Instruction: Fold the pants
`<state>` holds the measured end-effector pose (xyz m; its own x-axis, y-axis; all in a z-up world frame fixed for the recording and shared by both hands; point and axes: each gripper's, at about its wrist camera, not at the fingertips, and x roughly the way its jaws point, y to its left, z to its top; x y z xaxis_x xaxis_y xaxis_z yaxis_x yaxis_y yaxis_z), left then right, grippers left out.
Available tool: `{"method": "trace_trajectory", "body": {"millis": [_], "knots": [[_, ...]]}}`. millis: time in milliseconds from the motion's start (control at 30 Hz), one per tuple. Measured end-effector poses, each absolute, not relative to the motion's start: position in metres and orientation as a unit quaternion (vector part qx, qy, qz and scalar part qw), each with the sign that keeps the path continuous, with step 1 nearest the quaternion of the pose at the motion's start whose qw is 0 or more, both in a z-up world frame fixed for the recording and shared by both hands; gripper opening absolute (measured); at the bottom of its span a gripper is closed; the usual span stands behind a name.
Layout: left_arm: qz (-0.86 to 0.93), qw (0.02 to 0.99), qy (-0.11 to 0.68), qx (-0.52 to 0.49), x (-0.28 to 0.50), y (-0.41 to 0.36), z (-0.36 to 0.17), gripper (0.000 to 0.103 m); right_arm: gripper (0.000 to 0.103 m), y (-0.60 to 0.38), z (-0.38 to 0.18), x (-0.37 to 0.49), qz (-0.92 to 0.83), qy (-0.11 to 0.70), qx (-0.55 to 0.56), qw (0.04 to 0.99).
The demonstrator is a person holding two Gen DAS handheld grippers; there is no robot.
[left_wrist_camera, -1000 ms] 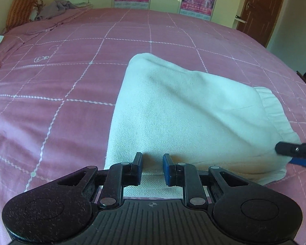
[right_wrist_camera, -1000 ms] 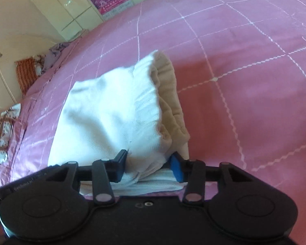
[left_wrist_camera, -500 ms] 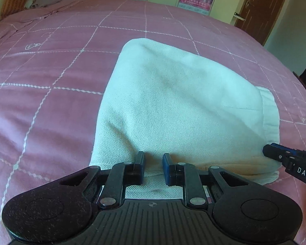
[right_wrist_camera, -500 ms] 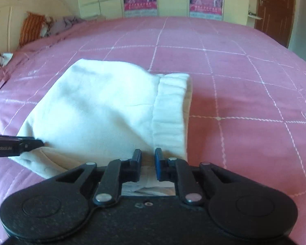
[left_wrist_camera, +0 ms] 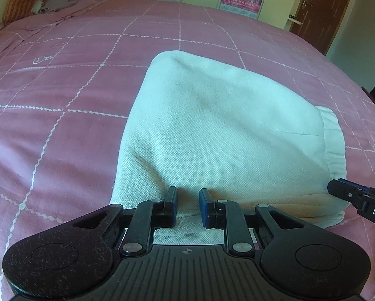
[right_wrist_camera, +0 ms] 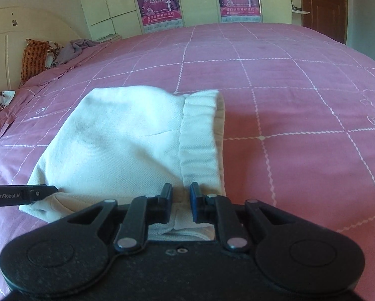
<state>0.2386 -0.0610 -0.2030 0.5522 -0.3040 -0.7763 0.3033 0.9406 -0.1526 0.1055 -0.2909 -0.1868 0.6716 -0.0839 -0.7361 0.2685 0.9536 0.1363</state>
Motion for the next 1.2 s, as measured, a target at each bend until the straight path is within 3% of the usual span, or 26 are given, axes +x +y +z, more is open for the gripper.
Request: {"method": "trace_trajectory", "body": {"millis": [300, 500, 633, 700, 1200], "knots": [[-0.182, 0.899, 0.397, 0.029, 0.262, -0.073, -0.166, 0.021, 0.026, -0.285, -0.146, 0.127, -0.076, 0.359, 0.093, 0.926], [-0.165, 0.892, 0.418, 0.041, 0.301, -0.083, -0.197, 0.021, 0.024, -0.289, -0.151, 0.182, -0.079, 0.367, 0.046, 0.926], [-0.170, 0.904, 0.386, 0.075, 0.284, -0.089, -0.210, 0.021, 0.023, -0.303, -0.194, 0.195, -0.097, 0.421, 0.014, 0.902], [-0.167, 0.909, 0.378, 0.064, 0.279, -0.086, -0.212, 0.021, 0.024, -0.314, -0.210, 0.185, -0.095, 0.409, 0.037, 0.907], [-0.175, 0.894, 0.406, 0.069, 0.347, -0.113, -0.182, 0.021, 0.025, -0.313, -0.160, 0.213, -0.074, 0.382, 0.051, 0.920]]}}
